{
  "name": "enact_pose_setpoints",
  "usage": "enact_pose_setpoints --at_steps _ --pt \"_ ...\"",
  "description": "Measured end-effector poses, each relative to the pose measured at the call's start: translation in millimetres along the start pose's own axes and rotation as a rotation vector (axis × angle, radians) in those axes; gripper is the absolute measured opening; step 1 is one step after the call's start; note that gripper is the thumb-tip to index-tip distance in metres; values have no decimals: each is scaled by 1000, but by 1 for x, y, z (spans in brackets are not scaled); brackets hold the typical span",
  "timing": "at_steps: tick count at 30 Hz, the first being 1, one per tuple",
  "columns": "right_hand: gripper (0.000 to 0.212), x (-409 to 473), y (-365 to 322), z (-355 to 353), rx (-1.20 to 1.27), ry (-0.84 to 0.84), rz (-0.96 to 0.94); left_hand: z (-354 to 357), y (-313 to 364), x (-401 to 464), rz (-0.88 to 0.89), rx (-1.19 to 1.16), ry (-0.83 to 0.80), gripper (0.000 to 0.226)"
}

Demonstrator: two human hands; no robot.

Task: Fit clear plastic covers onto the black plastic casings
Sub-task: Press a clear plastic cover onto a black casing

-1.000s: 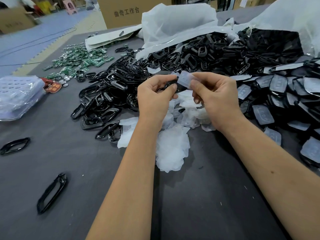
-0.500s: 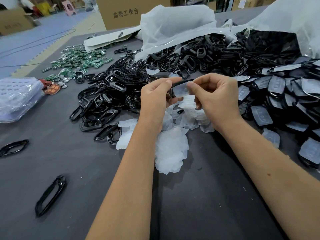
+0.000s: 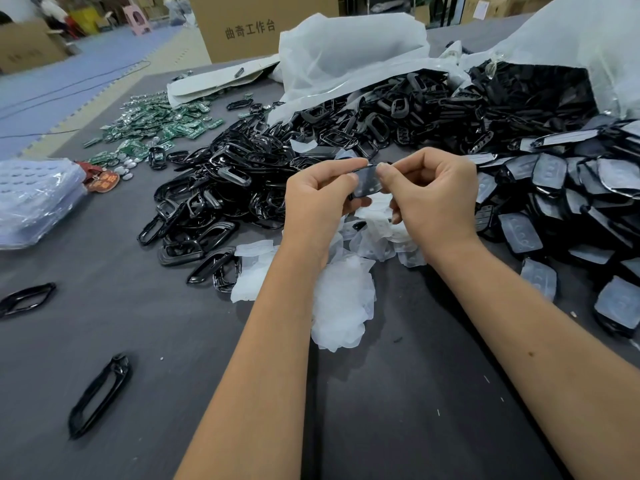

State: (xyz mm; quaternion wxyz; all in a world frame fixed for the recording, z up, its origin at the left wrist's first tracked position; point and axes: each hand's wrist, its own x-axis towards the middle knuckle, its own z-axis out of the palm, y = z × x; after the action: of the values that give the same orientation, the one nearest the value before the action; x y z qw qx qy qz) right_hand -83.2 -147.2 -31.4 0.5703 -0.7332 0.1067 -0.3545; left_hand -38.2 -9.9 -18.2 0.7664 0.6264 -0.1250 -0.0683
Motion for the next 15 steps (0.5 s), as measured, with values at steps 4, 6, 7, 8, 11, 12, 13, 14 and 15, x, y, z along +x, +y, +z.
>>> enact_pose_setpoints --at_steps 4,6,7,8,11,12,13,14,15 --pt "20 -1 0 2 -2 12 -4 -1 -2 0 32 56 3 24" --pt "19 -1 0 2 -3 12 0 -1 -3 0 37 63 9 24" --pt "19 -1 -1 2 -3 13 1 -1 -3 0 38 66 11 24" --pt "19 -1 -1 2 -5 15 -1 0 -3 0 39 68 11 25" --pt "19 0 -1 2 -50 24 -9 0 -3 0 37 66 3 25" --pt "19 0 0 2 -69 26 -8 0 -3 0 36 65 1 25" --pt "20 0 0 2 -82 27 -6 0 -2 0 37 67 1 25" --pt "20 1 1 2 -89 30 -2 0 -2 -1 37 72 1 26" --pt "21 1 1 2 -93 34 1 0 -2 -1 37 78 -1 26"
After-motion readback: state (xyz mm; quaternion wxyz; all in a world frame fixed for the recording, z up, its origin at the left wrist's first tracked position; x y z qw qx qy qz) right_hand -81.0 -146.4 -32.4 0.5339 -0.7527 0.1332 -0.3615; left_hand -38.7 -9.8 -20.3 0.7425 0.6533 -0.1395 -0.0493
